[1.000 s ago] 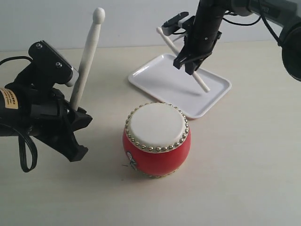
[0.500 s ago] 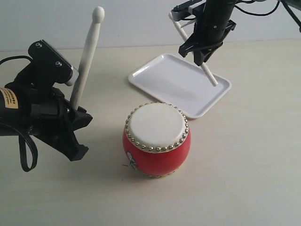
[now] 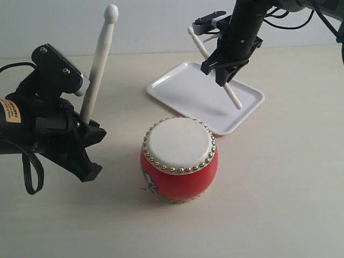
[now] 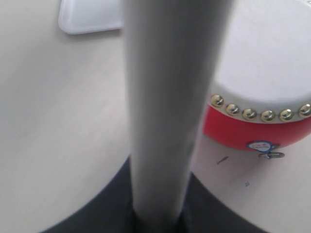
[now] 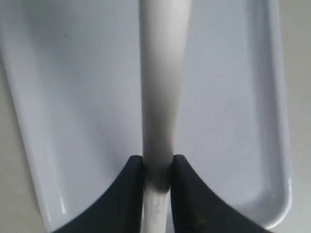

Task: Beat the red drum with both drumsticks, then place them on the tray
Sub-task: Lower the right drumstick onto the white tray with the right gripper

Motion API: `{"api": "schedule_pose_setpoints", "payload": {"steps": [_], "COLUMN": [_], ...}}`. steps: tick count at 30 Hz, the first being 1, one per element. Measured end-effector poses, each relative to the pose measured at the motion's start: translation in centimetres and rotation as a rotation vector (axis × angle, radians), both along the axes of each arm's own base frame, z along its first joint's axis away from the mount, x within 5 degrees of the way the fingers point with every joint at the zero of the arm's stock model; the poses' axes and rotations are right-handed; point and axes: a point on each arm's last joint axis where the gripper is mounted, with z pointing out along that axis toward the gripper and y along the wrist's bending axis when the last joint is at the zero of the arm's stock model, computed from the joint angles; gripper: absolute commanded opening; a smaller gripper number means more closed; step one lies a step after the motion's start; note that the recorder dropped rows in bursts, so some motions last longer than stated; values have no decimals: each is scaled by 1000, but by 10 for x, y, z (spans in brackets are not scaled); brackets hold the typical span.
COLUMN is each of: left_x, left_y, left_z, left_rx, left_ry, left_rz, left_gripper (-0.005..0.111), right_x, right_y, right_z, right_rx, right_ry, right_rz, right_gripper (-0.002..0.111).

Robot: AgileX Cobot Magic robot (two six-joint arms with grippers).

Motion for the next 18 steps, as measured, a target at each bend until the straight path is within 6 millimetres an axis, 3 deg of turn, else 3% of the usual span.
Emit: {"api": "schedule_pose_setpoints", "payload": {"steps": [6, 18], "left_x": [0, 0], "left_y": [0, 0], "left_z": [0, 0], "left_rx": [0, -1], "left_ry": [-1, -2], "left_rz": [0, 0], "left_gripper": [0, 0], "right_x": [1, 1], "right_y": [4, 4], "right_z": [-25, -26], "right_rx": [2, 0], "right_ry": [52, 54], "right_rz": [9, 5], "right_gripper": [0, 0]}}
